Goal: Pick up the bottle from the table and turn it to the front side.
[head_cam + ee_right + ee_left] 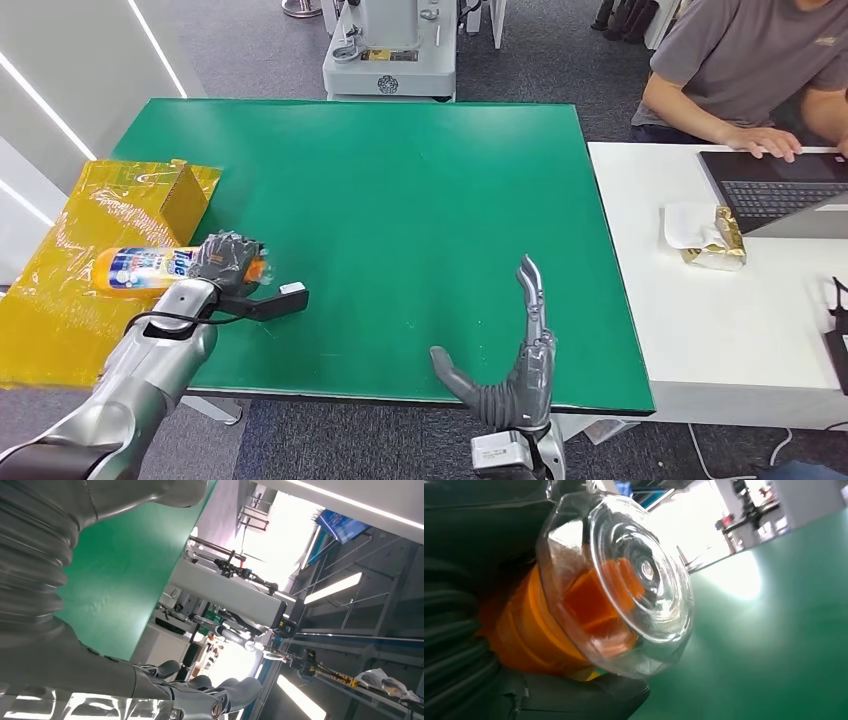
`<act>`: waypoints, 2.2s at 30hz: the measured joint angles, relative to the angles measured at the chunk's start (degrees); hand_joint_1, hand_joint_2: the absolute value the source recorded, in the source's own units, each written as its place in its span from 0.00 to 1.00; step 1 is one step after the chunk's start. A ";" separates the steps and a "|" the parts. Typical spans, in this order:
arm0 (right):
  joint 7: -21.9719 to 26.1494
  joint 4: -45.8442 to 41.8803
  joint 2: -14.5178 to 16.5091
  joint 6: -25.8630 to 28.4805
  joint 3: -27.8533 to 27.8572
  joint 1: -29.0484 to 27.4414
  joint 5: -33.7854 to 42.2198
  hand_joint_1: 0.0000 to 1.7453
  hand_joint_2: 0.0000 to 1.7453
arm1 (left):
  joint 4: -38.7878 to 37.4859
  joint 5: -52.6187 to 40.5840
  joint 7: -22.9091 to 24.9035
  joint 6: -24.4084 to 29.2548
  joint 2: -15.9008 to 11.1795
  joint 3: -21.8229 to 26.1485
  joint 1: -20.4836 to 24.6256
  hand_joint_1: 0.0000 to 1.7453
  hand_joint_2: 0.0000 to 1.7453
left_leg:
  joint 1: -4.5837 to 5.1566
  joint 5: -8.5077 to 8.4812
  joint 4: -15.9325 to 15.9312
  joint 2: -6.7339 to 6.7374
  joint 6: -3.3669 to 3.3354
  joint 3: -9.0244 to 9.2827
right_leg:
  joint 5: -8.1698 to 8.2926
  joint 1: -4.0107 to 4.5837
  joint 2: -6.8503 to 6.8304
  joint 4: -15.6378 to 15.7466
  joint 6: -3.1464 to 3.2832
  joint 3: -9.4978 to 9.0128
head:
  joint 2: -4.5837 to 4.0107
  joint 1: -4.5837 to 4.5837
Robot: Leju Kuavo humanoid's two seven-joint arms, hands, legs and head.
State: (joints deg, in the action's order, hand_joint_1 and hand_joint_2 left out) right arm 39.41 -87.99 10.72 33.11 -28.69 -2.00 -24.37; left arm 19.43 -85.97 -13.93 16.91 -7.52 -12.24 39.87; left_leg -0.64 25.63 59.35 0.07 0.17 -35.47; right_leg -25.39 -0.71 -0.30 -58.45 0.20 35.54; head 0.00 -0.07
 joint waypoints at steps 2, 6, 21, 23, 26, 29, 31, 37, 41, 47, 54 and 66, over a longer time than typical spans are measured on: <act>0.07 -0.15 0.02 0.14 0.10 -0.28 -0.01 0.00 1.00 | -0.33 -0.28 0.63 -0.08 -0.40 0.00 -0.25 1.00 1.00 | 0.00 0.00 0.00 -0.01 0.00 0.00 | 0.00 0.00 -0.02 0.00 0.00 0.00 | 0.00 0.00; 0.09 -0.42 0.02 0.16 0.27 -0.46 -0.01 0.00 1.00 | -0.75 -0.32 0.75 -0.15 -0.85 0.00 -0.44 1.00 1.00 | 0.00 0.00 0.00 -0.02 0.00 0.00 | -0.01 0.00 -0.03 0.00 0.00 0.00 | 0.00 0.00; 0.01 -1.09 0.21 -0.33 0.95 -1.34 -0.96 0.00 1.00 | -1.42 -0.75 4.99 3.91 -1.13 -0.35 -0.50 1.00 1.00 | 0.00 0.00 0.00 -0.01 0.00 0.00 | -0.01 0.00 -0.02 0.00 0.00 0.00 | 0.00 -0.01; 0.07 -1.22 0.21 -0.65 1.11 -1.63 -1.13 0.00 1.00 | -1.42 -0.76 6.27 5.40 -1.18 -1.34 -0.42 1.00 1.00 | 0.00 0.00 0.00 -0.01 0.00 0.00 | -0.01 0.00 -0.02 0.00 0.00 0.00 | 0.00 0.00; 0.13 -1.37 0.21 -0.78 1.25 -1.91 -1.16 0.00 1.00 | -1.43 -0.76 7.07 7.22 -1.32 -3.47 -0.18 0.98 1.00 | 0.00 0.00 0.01 -0.01 0.00 0.01 | 0.00 0.00 -0.02 0.00 0.00 0.00 | 0.00 -0.01; 0.16 -1.43 0.21 -0.85 1.35 -2.09 -1.16 0.00 1.00 | -1.53 -0.77 7.73 8.64 -1.41 -5.75 0.23 0.23 1.00 | 0.00 0.00 0.01 -0.01 0.00 0.01 | 0.00 0.00 -0.01 0.00 0.00 0.00 | 0.00 -0.01; 0.18 -1.43 0.21 -0.92 1.38 -2.12 -1.16 0.00 1.00 | -1.64 -0.78 8.83 9.90 -1.48 -7.21 0.42 0.00 1.00 | 0.00 0.00 0.01 0.00 0.00 0.01 | 0.00 0.00 -0.01 0.00 0.00 0.00 | 0.00 -0.01; 0.19 -1.36 0.21 -1.44 1.35 -2.07 -1.11 0.00 1.00 | -2.01 -0.75 11.77 12.43 -1.83 -9.78 0.51 0.00 1.00 | 0.00 0.00 0.00 0.00 0.00 0.00 | 0.00 0.00 -0.01 -0.01 0.01 0.00 | 0.00 -0.01; 0.21 -1.11 0.21 -1.72 1.22 -1.97 -0.99 0.00 1.00 | -2.27 -0.71 11.62 12.34 -2.39 -9.84 0.30 0.00 1.00 | 0.00 0.00 -0.01 -0.01 0.00 0.00 | 0.00 0.00 -0.01 -0.02 0.01 0.00 | 0.00 -0.01; 0.23 -0.89 0.21 -1.73 1.17 -1.87 -0.97 0.00 1.00 | -2.31 -0.74 12.86 15.75 -3.30 -9.84 -0.74 0.00 1.00 | 0.00 0.00 -0.01 -0.01 0.00 0.00 | 0.00 0.00 -0.01 -0.01 0.01 0.00 | 0.00 -0.01; 0.22 -0.41 0.23 -1.17 1.11 -1.73 -0.88 0.00 1.00 | 5.25 -0.78 16.52 22.47 -4.21 -9.27 -3.97 0.00 1.00 | 0.01 0.00 0.00 0.00 0.00 0.02 | 0.00 -0.01 0.00 0.00 0.00 0.01 | 0.00 0.00; 0.45 3.03 0.34 0.33 -0.22 0.68 2.06 0.00 1.00 | 51.91 28.10 -28.83 23.58 9.08 18.14 -12.81 0.00 1.00 | 0.02 0.16 0.05 0.32 0.10 0.11 | 0.05 -0.04 0.33 0.04 0.03 0.01 | 0.00 -0.19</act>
State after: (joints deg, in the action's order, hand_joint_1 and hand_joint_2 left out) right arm 39.86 -84.95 11.05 33.44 -28.91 -1.32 -22.31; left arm 71.34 -57.87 -42.76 40.48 1.56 5.91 27.07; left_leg -0.62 25.79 59.40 0.38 0.26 -35.37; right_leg -25.34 -0.75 0.03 -58.41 0.23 35.54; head 0.00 -0.26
